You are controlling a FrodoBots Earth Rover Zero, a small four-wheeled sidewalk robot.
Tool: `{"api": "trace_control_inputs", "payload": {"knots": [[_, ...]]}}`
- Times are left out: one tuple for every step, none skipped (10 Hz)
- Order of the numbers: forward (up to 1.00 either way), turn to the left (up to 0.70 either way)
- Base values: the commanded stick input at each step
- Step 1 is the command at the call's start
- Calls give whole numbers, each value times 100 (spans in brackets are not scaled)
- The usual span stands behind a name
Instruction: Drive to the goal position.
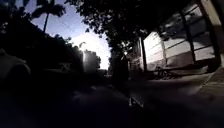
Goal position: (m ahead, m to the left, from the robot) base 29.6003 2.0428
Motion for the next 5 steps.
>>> {"api": "trace_control_inputs", "payload": {"knots": [[70, 0], [70, 0], [70, 0], [70, 0], [70, 0]]}}
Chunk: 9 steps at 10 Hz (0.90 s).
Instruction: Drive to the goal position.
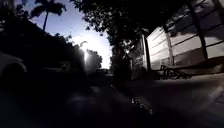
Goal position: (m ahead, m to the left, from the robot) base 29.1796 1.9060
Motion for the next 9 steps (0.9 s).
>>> {"api": "trace_control_inputs", "payload": {"knots": [[70, 0], [70, 0], [70, 0], [70, 0], [70, 0], [70, 0], [70, 0], [70, 0], [70, 7]]}}
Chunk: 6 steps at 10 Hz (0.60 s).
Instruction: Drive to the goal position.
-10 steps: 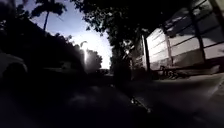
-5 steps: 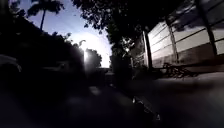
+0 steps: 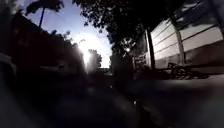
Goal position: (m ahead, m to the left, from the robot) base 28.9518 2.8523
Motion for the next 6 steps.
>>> {"api": "trace_control_inputs", "payload": {"knots": [[70, 14], [70, 15], [70, 15], [70, 15], [70, 15], [70, 8]]}}
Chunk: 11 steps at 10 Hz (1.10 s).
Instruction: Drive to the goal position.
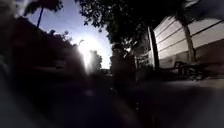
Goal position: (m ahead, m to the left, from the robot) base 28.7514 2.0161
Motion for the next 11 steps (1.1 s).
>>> {"api": "trace_control_inputs", "payload": {"knots": [[70, 0], [70, 0], [70, 0], [70, 0], [70, 0], [70, 0], [70, 0], [70, 0], [70, 0], [70, 0], [70, 0]]}}
